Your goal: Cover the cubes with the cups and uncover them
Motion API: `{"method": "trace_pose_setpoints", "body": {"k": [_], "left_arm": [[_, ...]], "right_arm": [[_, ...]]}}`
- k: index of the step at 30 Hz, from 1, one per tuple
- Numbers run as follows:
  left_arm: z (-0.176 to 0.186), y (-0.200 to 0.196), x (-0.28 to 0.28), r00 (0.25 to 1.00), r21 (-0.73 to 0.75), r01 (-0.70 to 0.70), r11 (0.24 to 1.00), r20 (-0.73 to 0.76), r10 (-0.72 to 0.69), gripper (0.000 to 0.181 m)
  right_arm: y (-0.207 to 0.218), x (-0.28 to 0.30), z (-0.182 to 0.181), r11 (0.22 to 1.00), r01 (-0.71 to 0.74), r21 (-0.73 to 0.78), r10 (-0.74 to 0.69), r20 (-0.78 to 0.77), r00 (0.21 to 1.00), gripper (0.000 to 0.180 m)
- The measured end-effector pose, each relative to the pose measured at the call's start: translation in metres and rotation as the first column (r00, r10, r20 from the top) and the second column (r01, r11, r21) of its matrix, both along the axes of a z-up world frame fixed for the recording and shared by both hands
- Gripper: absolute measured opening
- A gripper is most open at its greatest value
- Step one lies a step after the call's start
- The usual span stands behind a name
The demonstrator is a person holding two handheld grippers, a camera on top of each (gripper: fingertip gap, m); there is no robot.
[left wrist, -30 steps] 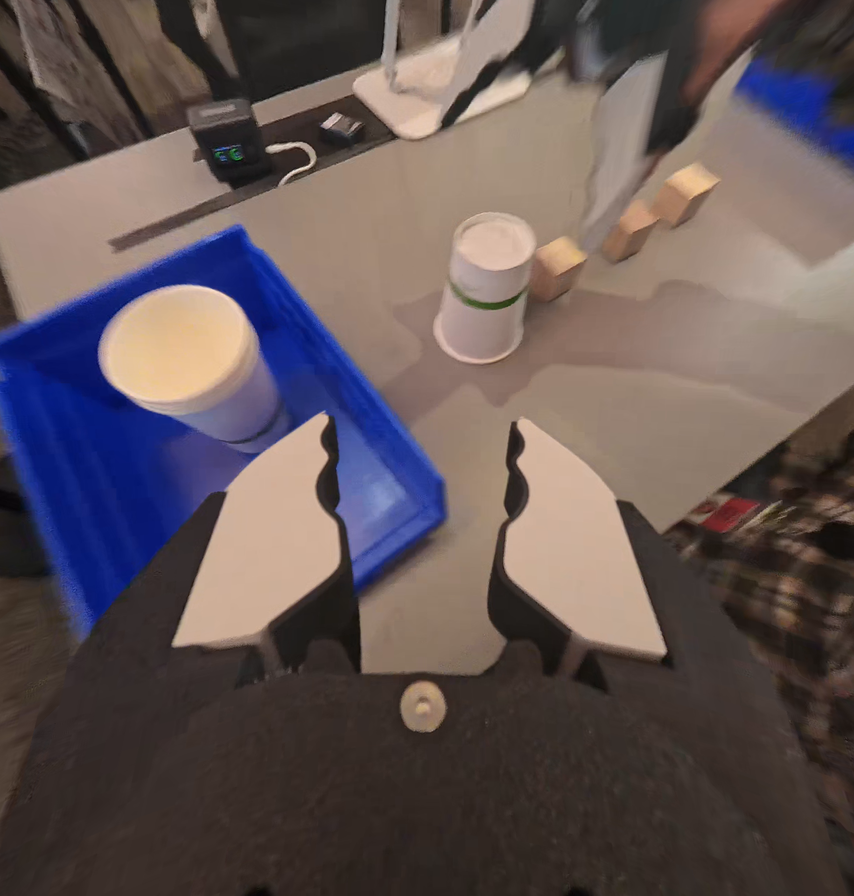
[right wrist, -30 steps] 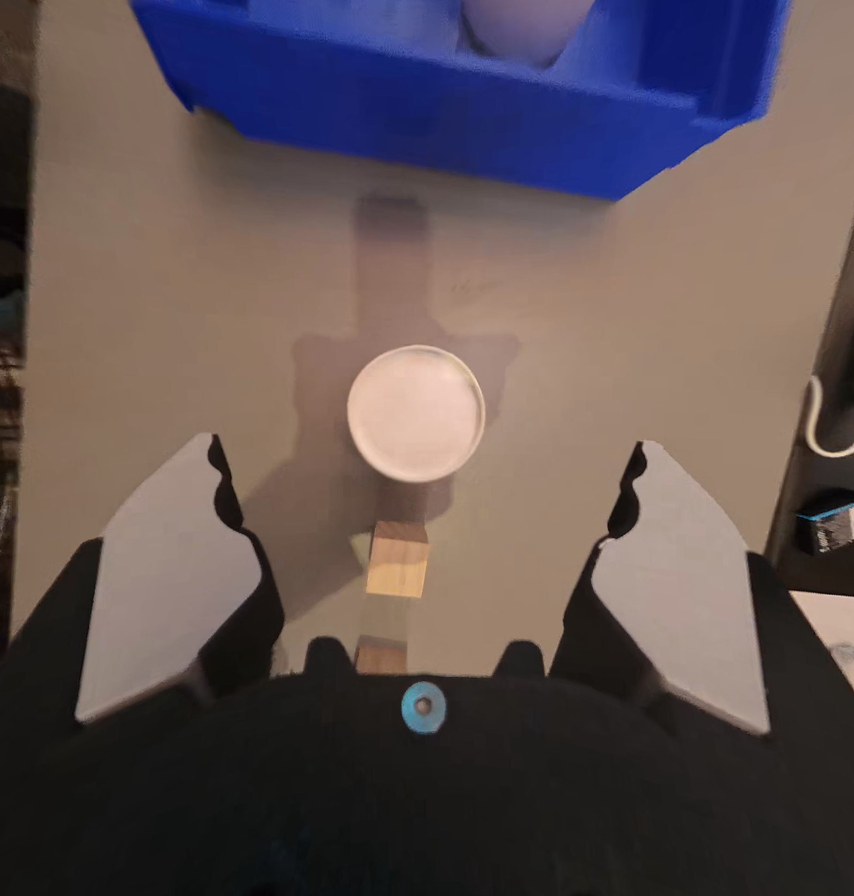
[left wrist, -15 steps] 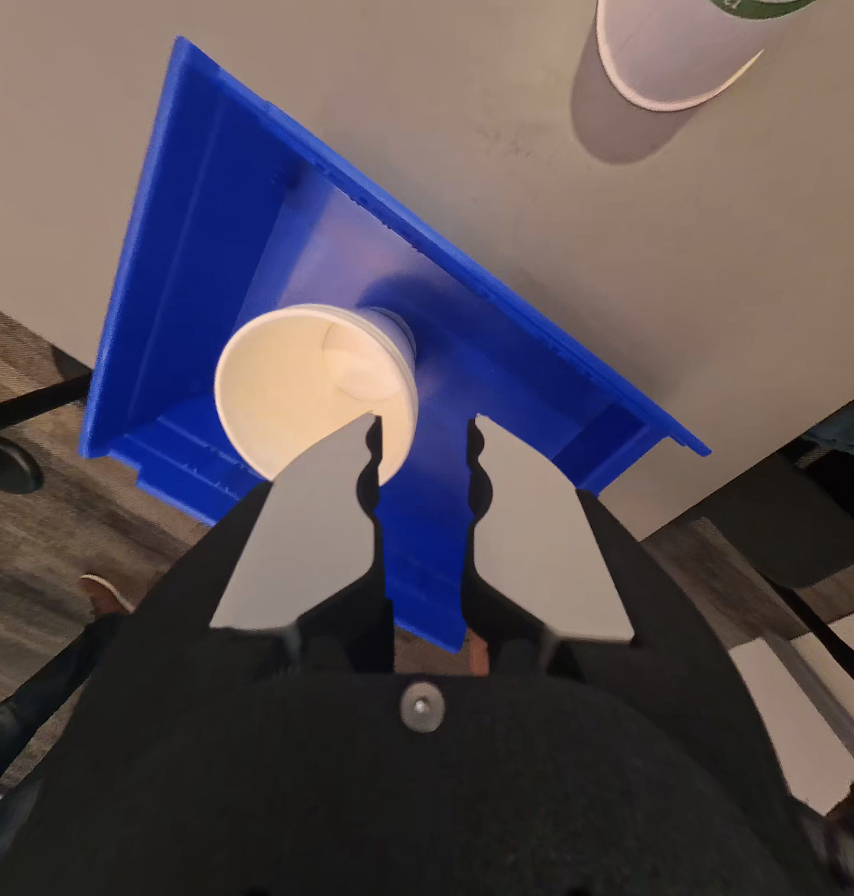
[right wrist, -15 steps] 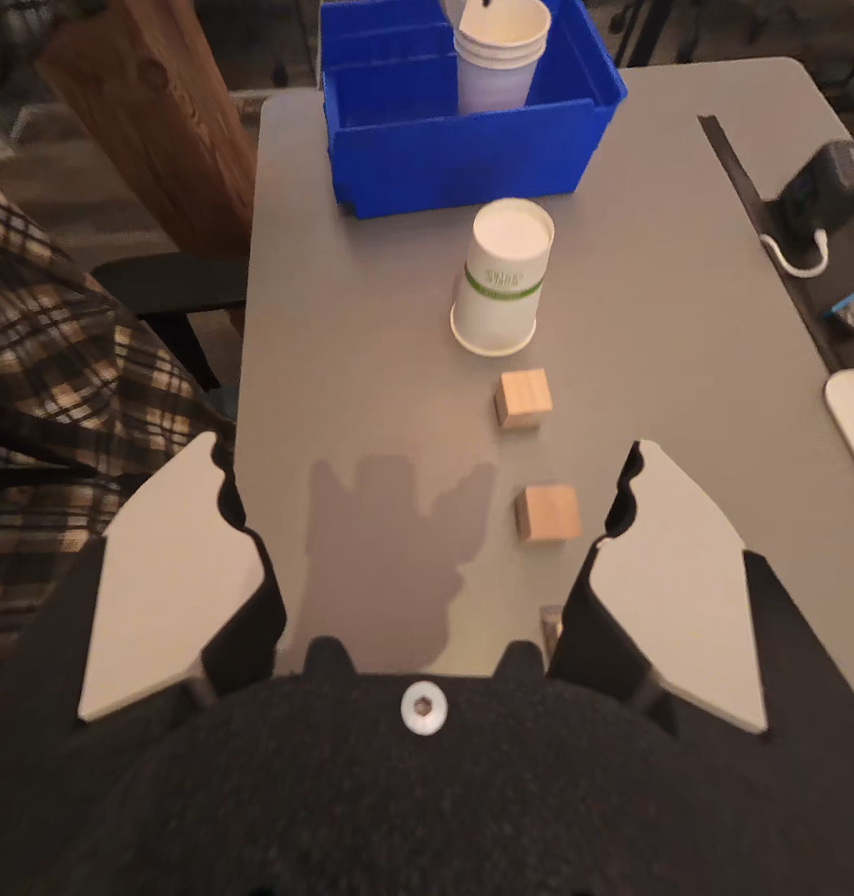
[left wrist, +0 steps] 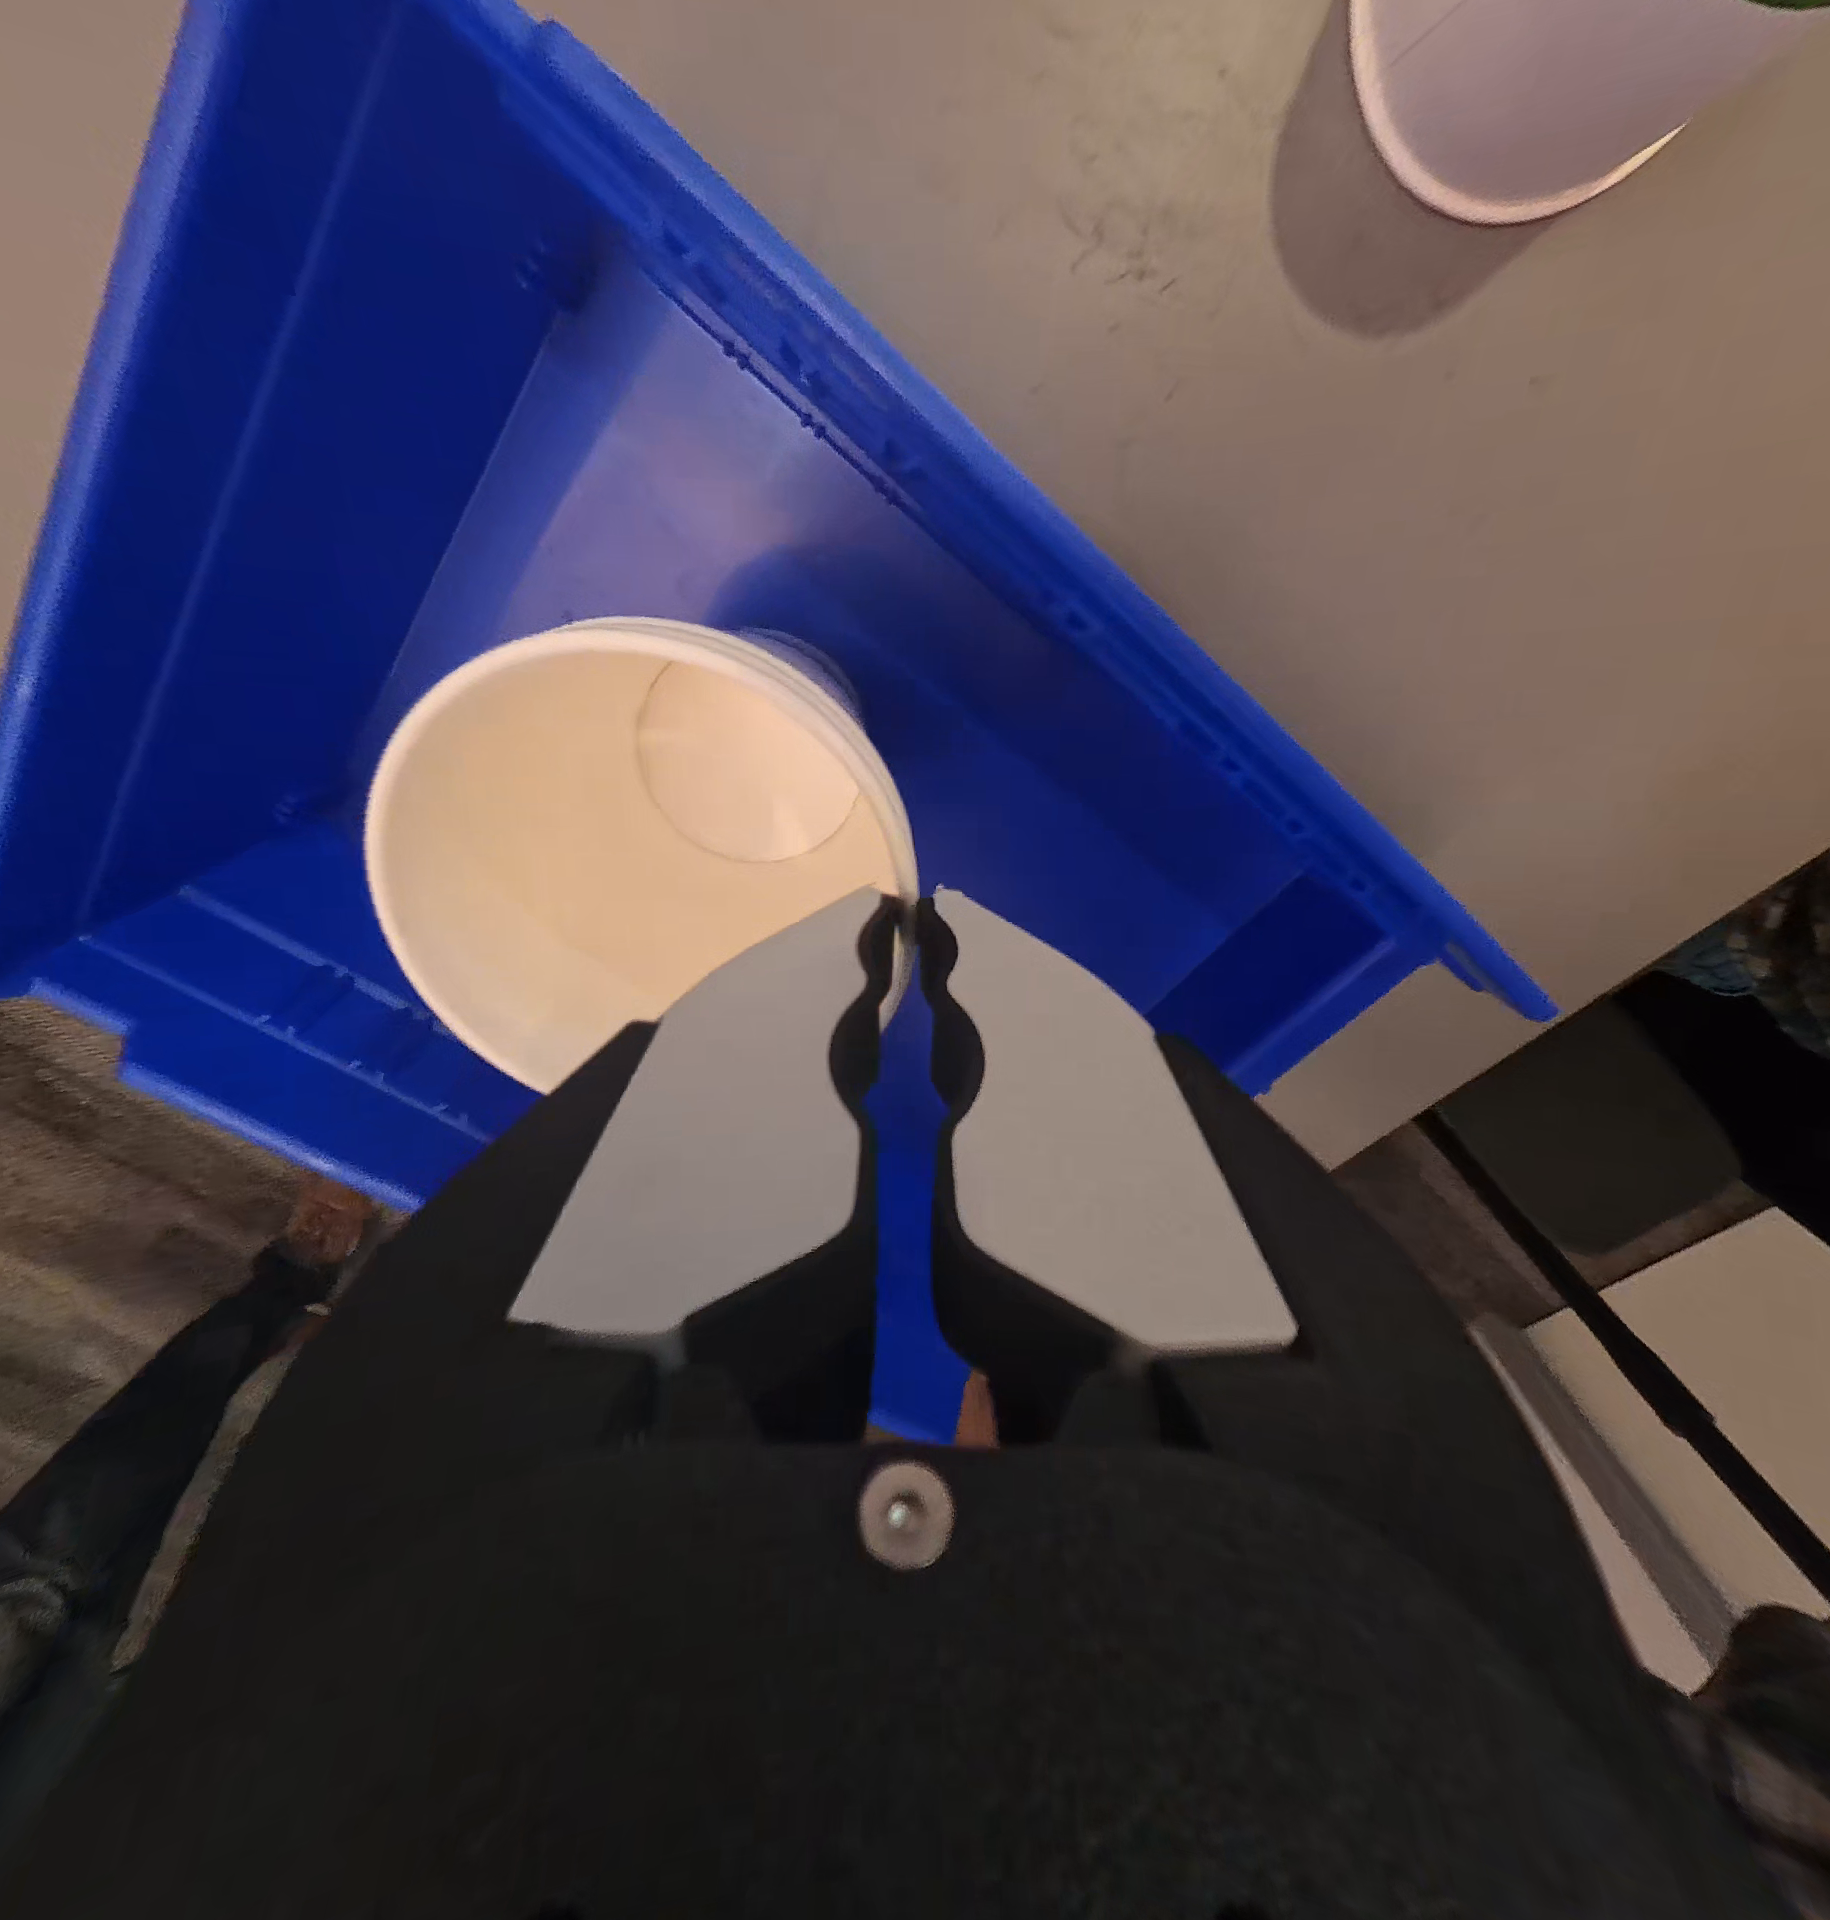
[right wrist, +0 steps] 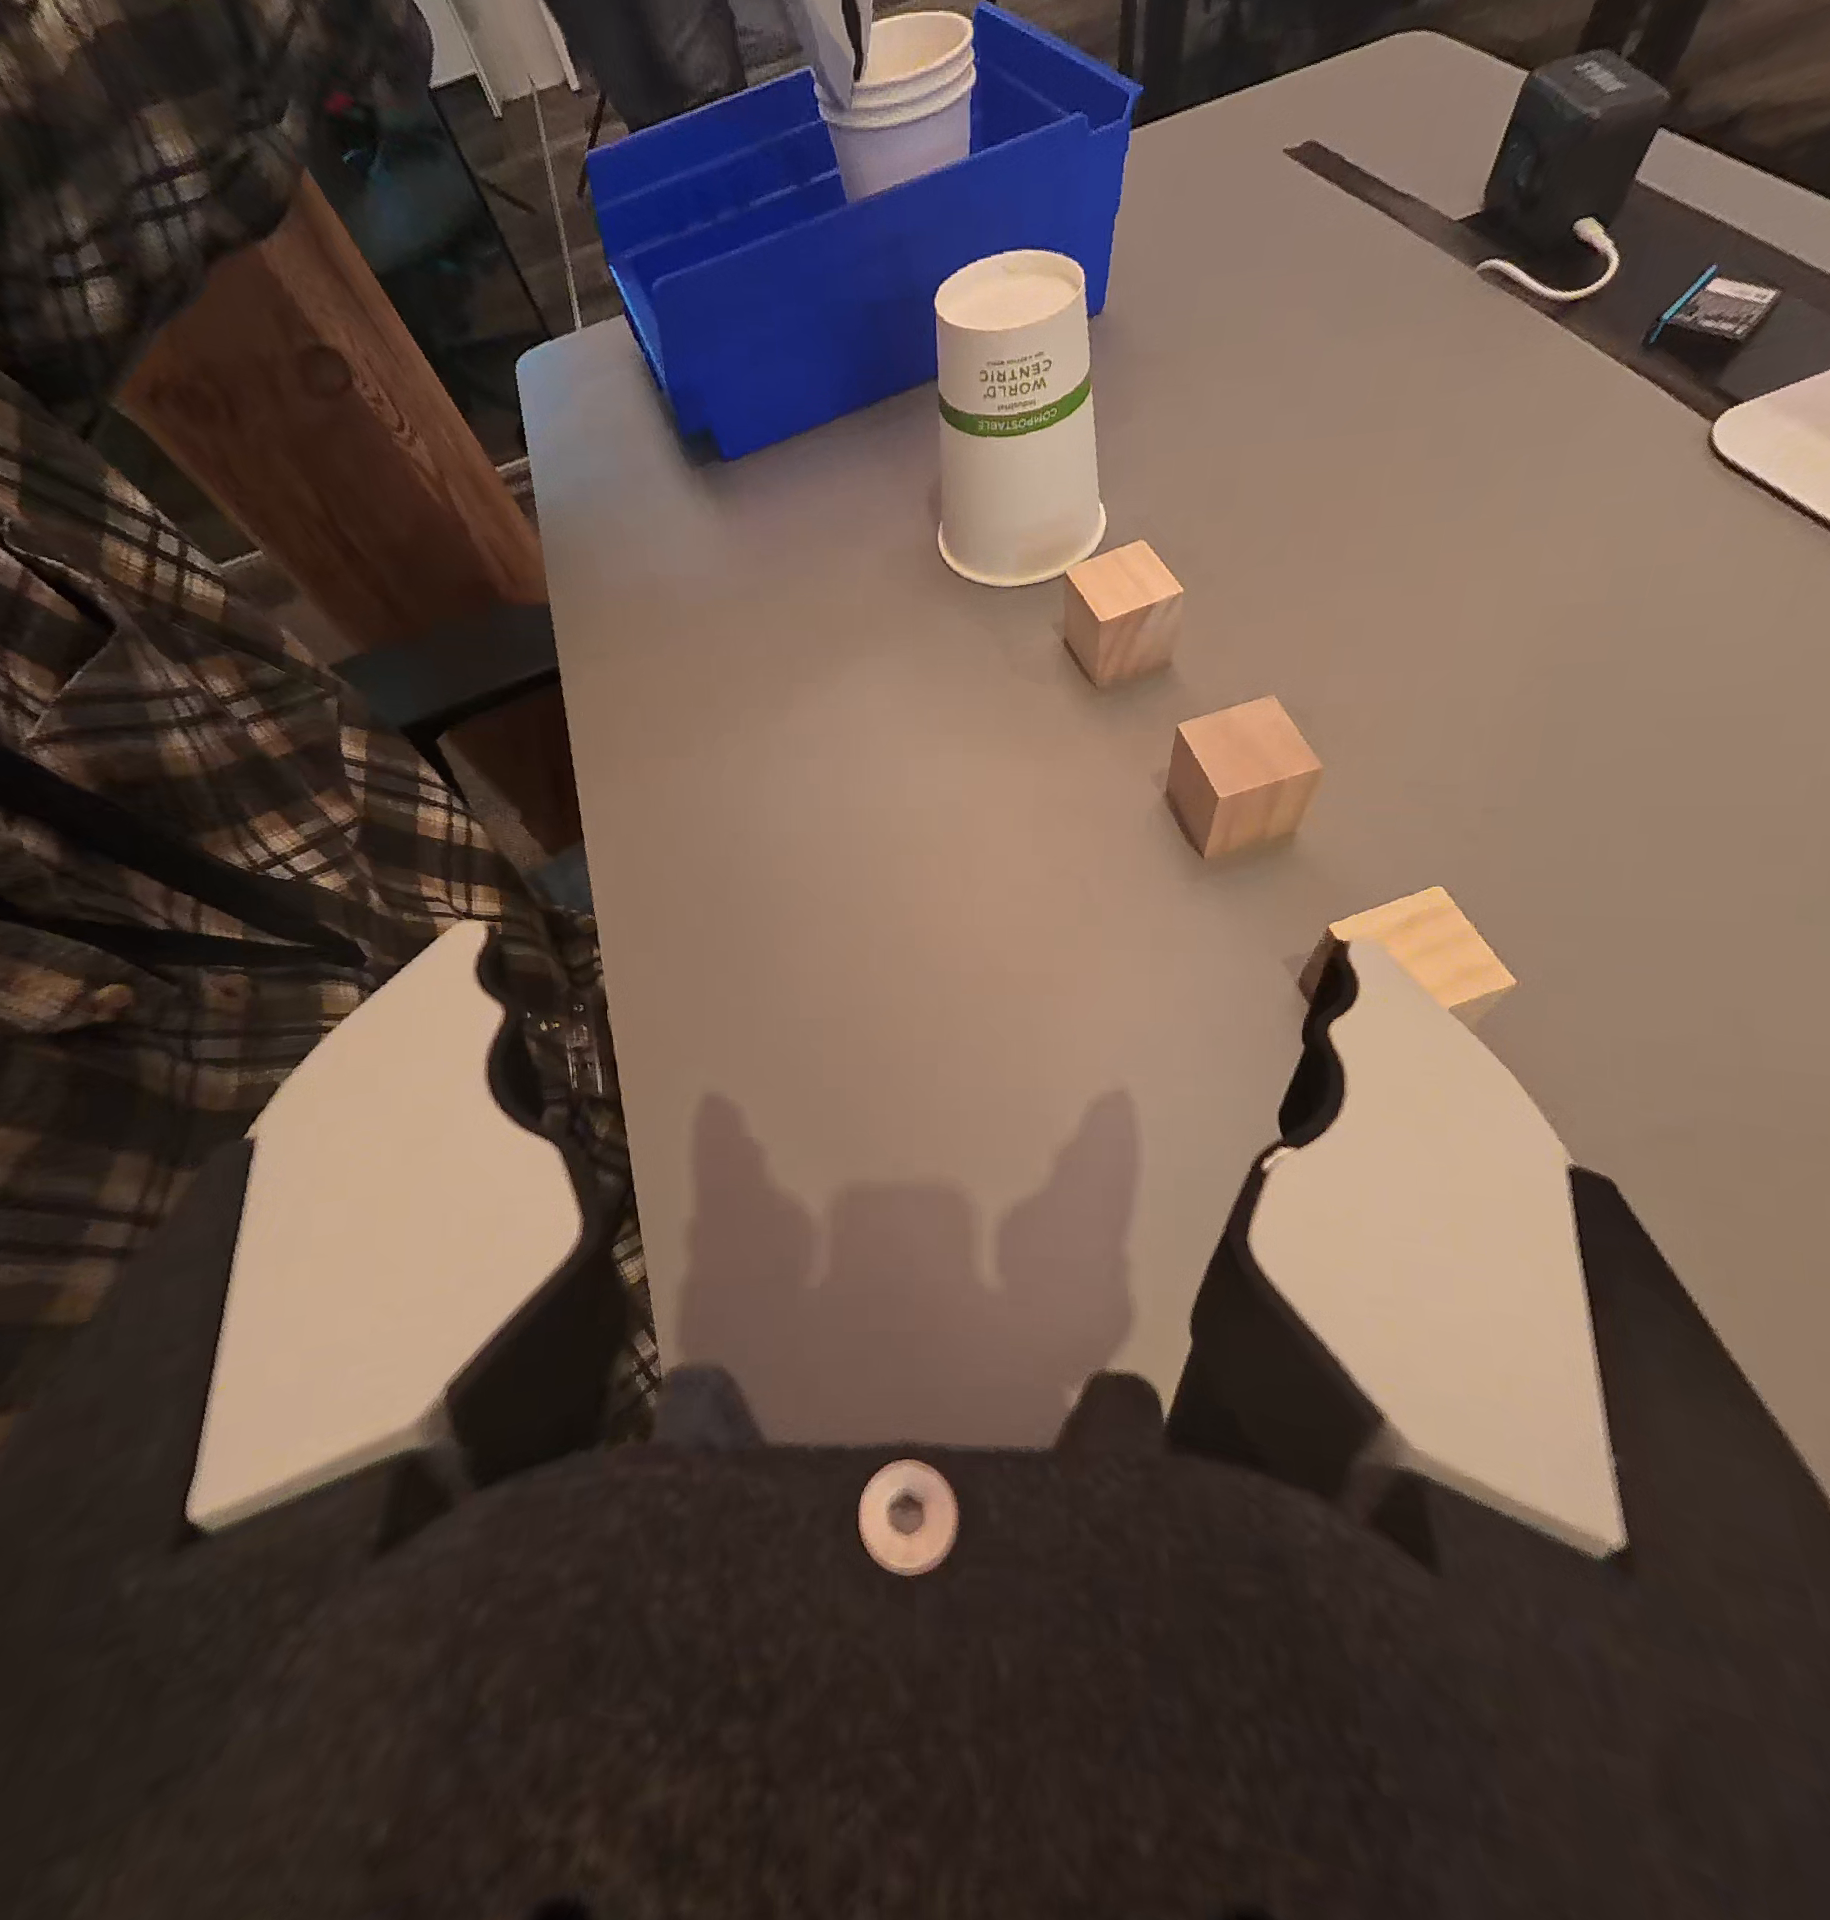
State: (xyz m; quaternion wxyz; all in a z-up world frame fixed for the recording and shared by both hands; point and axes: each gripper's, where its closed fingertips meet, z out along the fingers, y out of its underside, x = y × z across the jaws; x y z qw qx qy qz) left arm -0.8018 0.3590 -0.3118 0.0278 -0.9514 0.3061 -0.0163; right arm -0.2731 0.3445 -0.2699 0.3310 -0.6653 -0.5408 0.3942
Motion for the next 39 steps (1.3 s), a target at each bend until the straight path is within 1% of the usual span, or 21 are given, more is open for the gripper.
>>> {"method": "trace_pose_setpoints", "body": {"k": [3,6,10,15,23,25,26,28,33,36,39], "left_arm": [[0.0,0.0,0.001,1.0,-0.014,-0.014,1.0,0.019,0.014,0.004],[0.002,-0.001,-0.002,1.0,-0.021,-0.011,1.0,-0.006,0.01,0.003],[0.014,-0.002,0.001,0.999,-0.035,-0.031,0.999,0.015,0.032,0.003],[0.028,-0.003,-0.001,0.999,-0.028,-0.027,0.999,-0.029,0.026,0.003],[0.071,0.001,0.0,0.997,0.049,-0.022,0.999,-0.076,0.026,0.003],[0.077,0.001,0.005,0.998,0.064,-0.019,0.998,-0.06,0.023,0.003],[0.075,-0.002,0.007,0.998,0.038,-0.023,0.999,-0.05,0.024,0.003],[0.068,-0.01,0.006,0.997,-0.018,-0.018,1.0,-0.08,0.016,0.003],[0.062,-0.006,0.004,0.997,0.012,-0.027,1.0,-0.078,0.028,0.003],[0.057,-0.007,0.005,0.997,0.005,-0.028,1.0,-0.07,0.028,0.003],[0.045,-0.005,0.004,0.996,-0.004,-0.037,0.999,-0.076,0.036,0.003]], "right_arm": [[0.001,0.0,0.005,1.0,0.002,0.001,-0.002,-0.014,1.0,0.137],[-0.001,-0.001,0.01,1.0,-0.006,-0.002,0.006,-0.033,0.999,0.136],[-0.004,-0.003,0.008,1.0,-0.015,-0.007,0.015,-0.033,0.999,0.136],[-0.007,-0.003,0.004,1.0,-0.022,-0.018,0.021,-0.047,0.999,0.134],[-0.013,0.003,0.004,0.999,-0.031,-0.024,0.03,-0.05,0.998,0.132],[-0.014,0.004,0.003,0.999,-0.033,-0.024,0.032,-0.047,0.998,0.132],[-0.016,0.004,0.002,0.999,-0.036,-0.026,0.035,-0.048,0.998,0.132],[-0.018,0.004,0.0,0.999,-0.043,-0.031,0.041,-0.049,0.998,0.132],[-0.024,0.004,-0.007,0.997,-0.056,-0.047,0.054,-0.038,0.998,0.132],[-0.028,0.006,-0.008,0.997,-0.061,-0.048,0.06,-0.028,0.998,0.132],[-0.028,0.007,-0.009,0.997,-0.058,-0.053,0.056,-0.035,0.998,0.132]]}}
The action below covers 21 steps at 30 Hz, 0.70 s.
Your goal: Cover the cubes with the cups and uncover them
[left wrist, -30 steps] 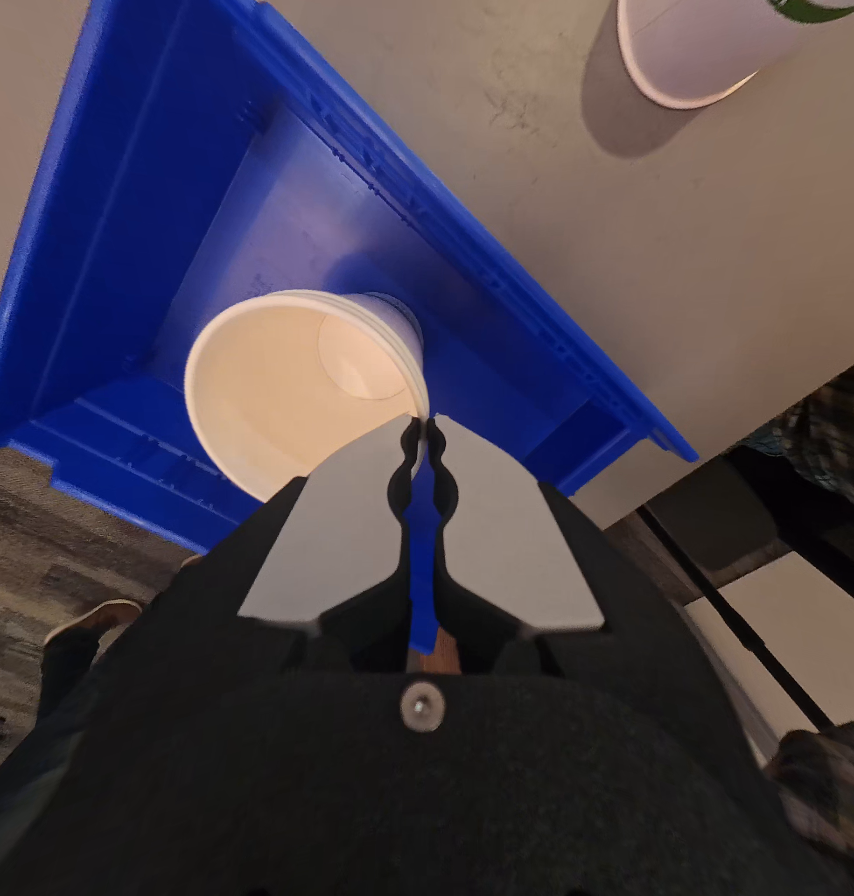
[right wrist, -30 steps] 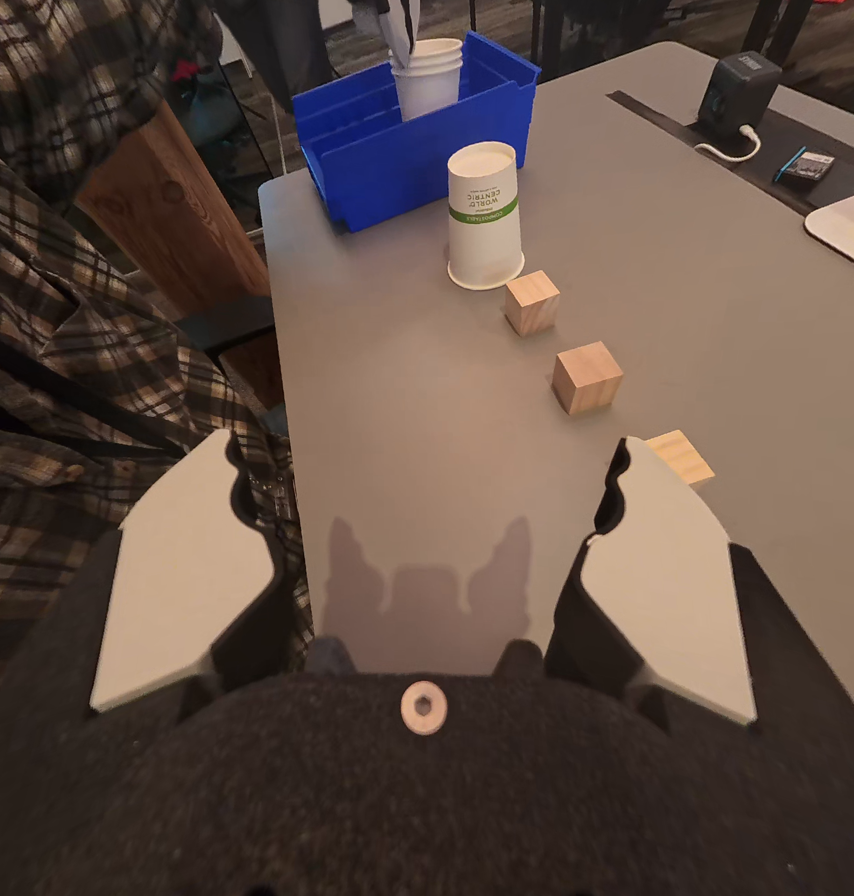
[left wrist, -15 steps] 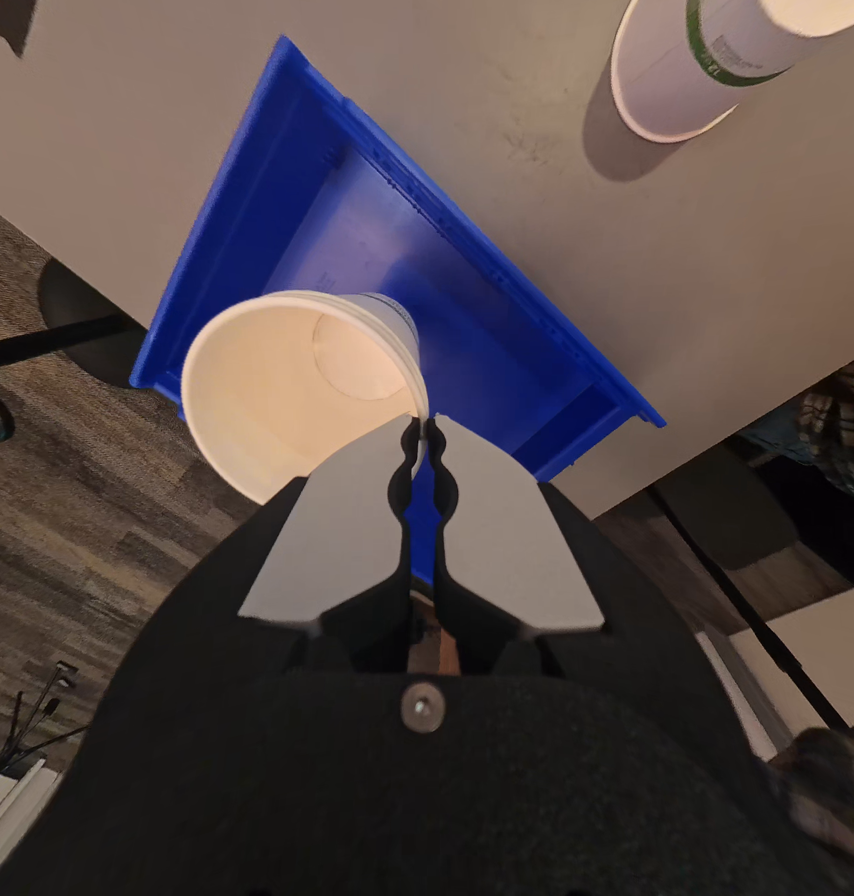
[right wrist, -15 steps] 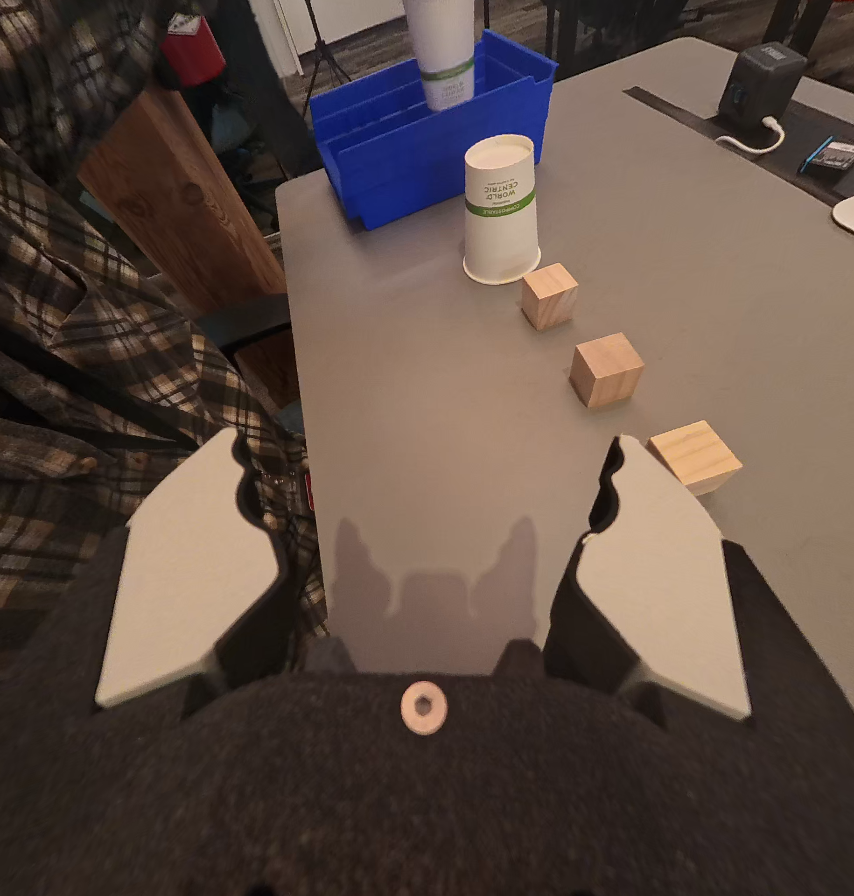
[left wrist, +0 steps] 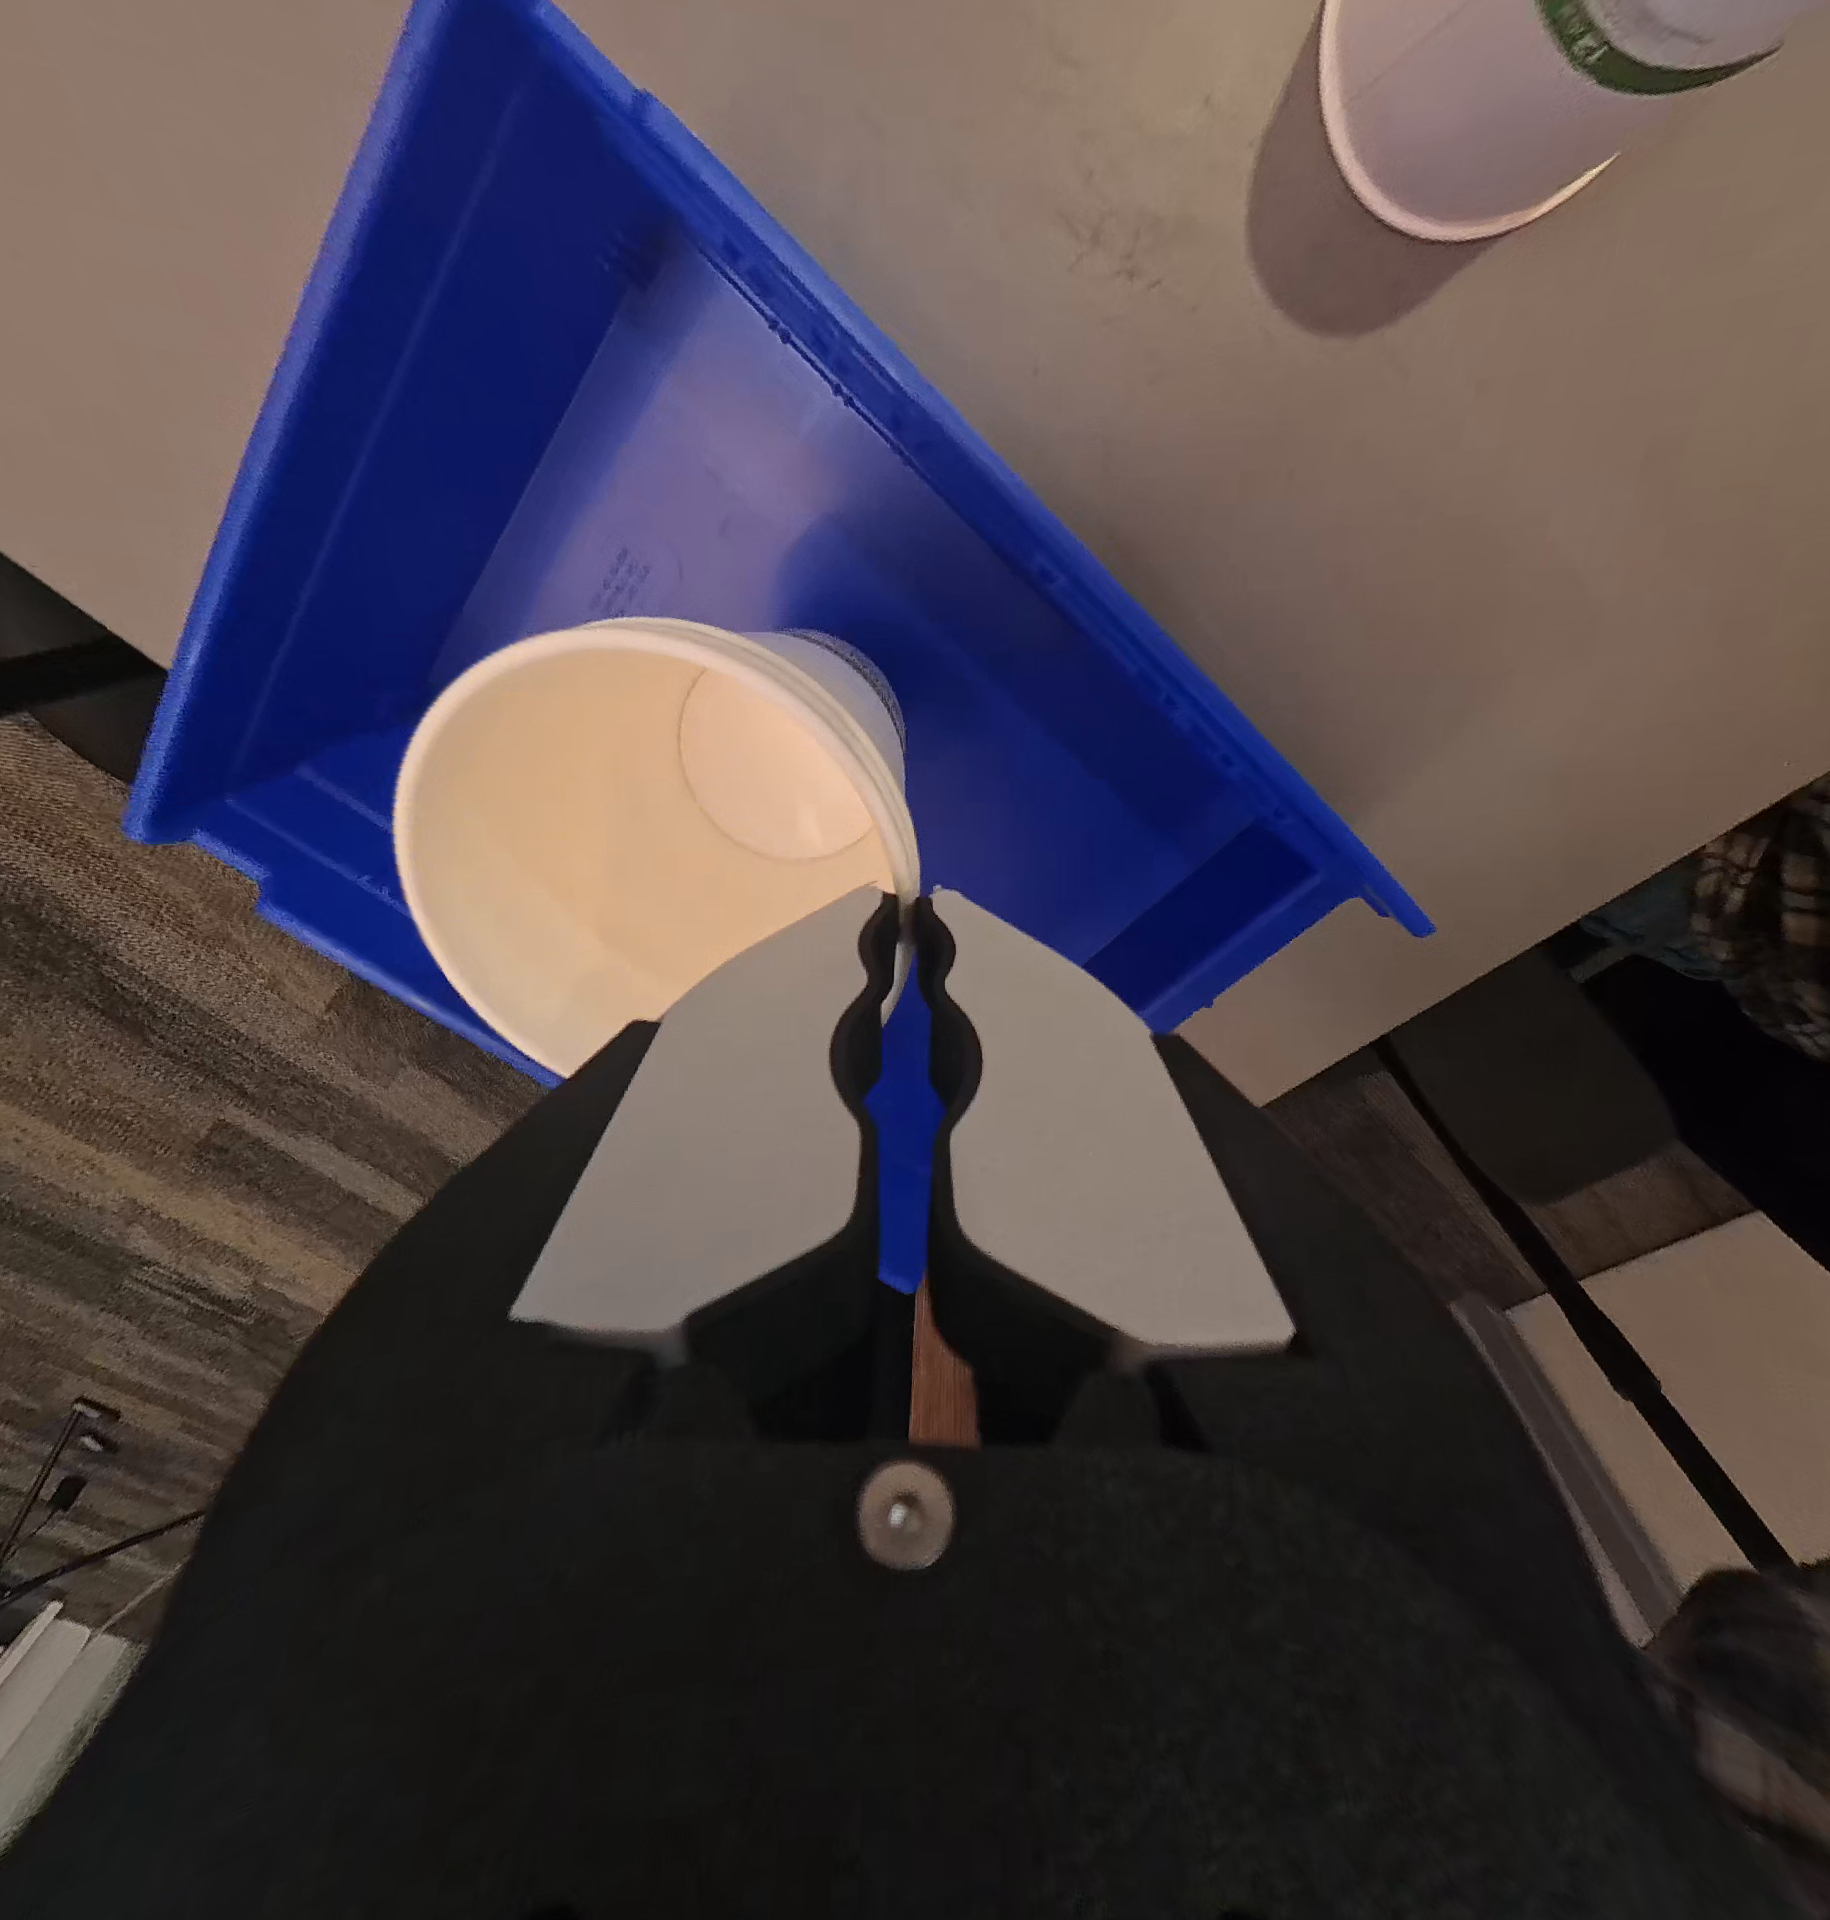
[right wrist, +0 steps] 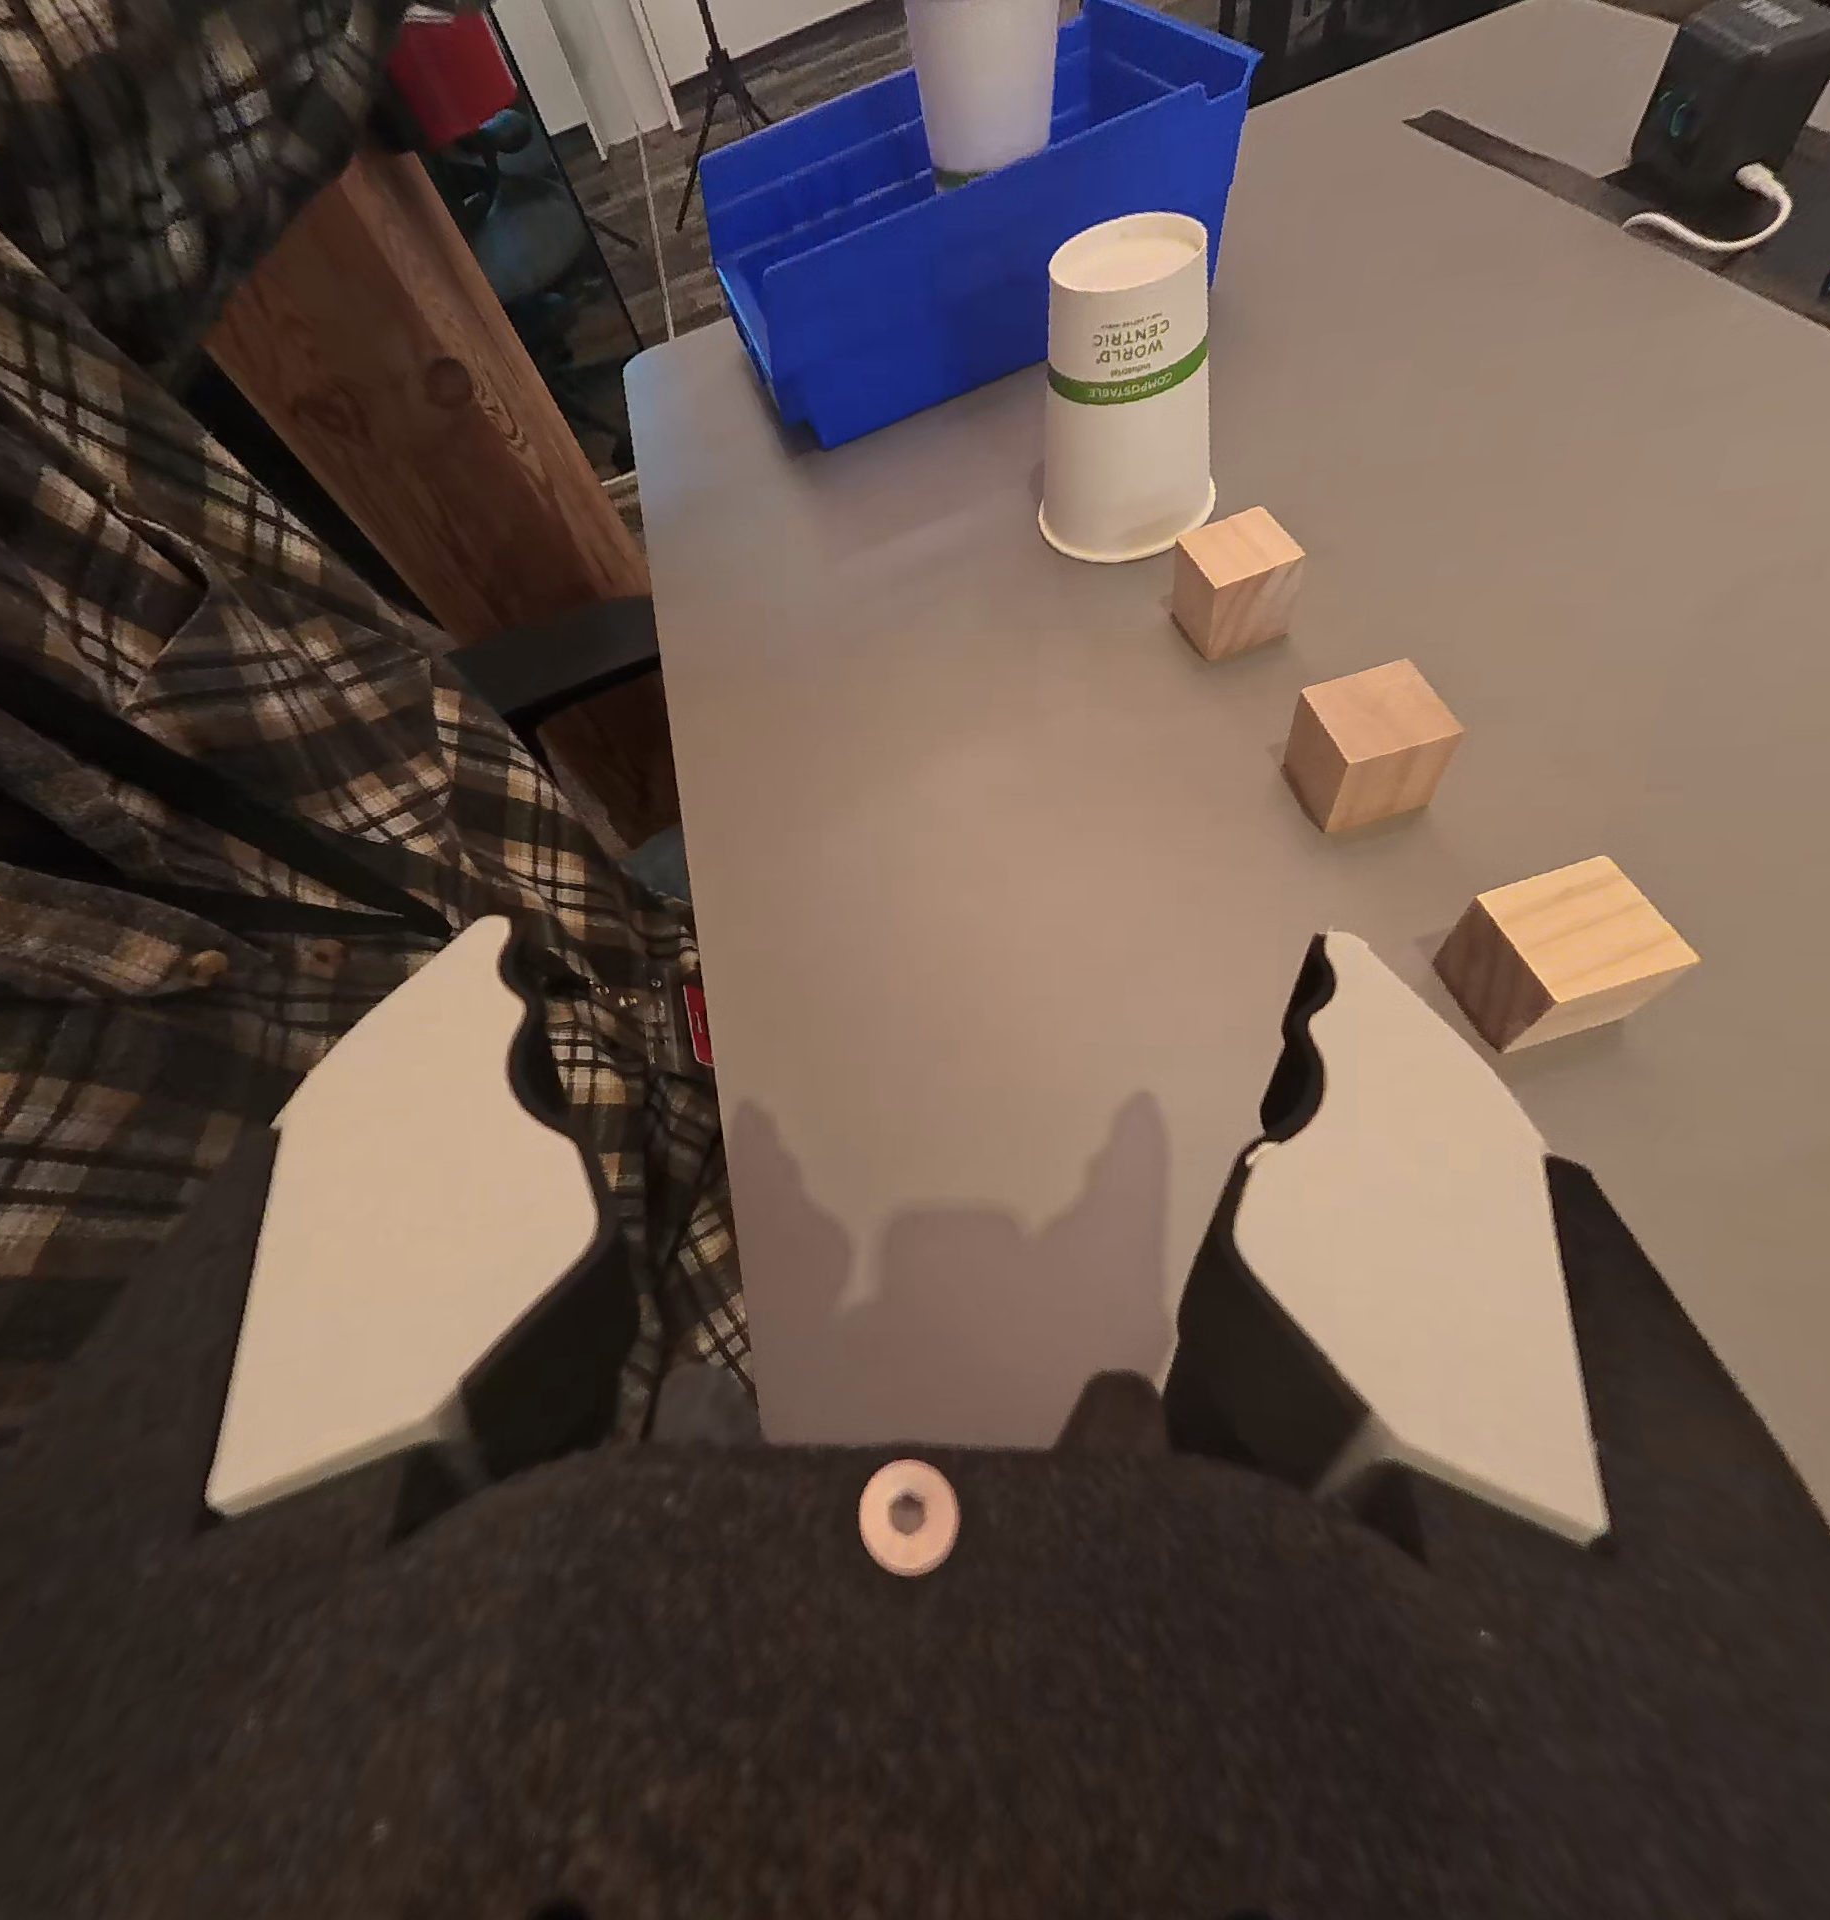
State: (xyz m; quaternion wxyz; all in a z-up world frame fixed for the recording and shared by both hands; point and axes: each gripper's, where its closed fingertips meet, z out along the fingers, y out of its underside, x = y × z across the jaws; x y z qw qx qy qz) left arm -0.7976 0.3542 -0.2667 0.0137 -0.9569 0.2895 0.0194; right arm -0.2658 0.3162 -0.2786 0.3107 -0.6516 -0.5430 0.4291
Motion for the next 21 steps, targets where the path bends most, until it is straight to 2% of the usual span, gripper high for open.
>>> {"method": "trace_pose_setpoints", "body": {"k": [4,12,21], "left_arm": [[-0.014,0.002,-0.002,1.0,0.006,0.007,1.0,-0.009,-0.007,0.003],[-0.005,0.009,-0.006,0.998,0.09,-0.049,0.995,0.054,0.045,0.003],[-0.017,0.006,-0.01,0.999,0.035,-0.036,0.999,-0.007,0.036,0.003]], "right_arm": [[-0.003,0.0,-0.002,1.0,-0.003,-0.004,0.003,0.0,1.0,0.131],[-0.006,0.003,-0.004,1.0,-0.002,-0.012,0.003,0.012,1.0,0.13],[-0.011,-0.005,-0.013,0.999,-0.029,-0.038,0.03,0.017,0.999,0.129]]}}
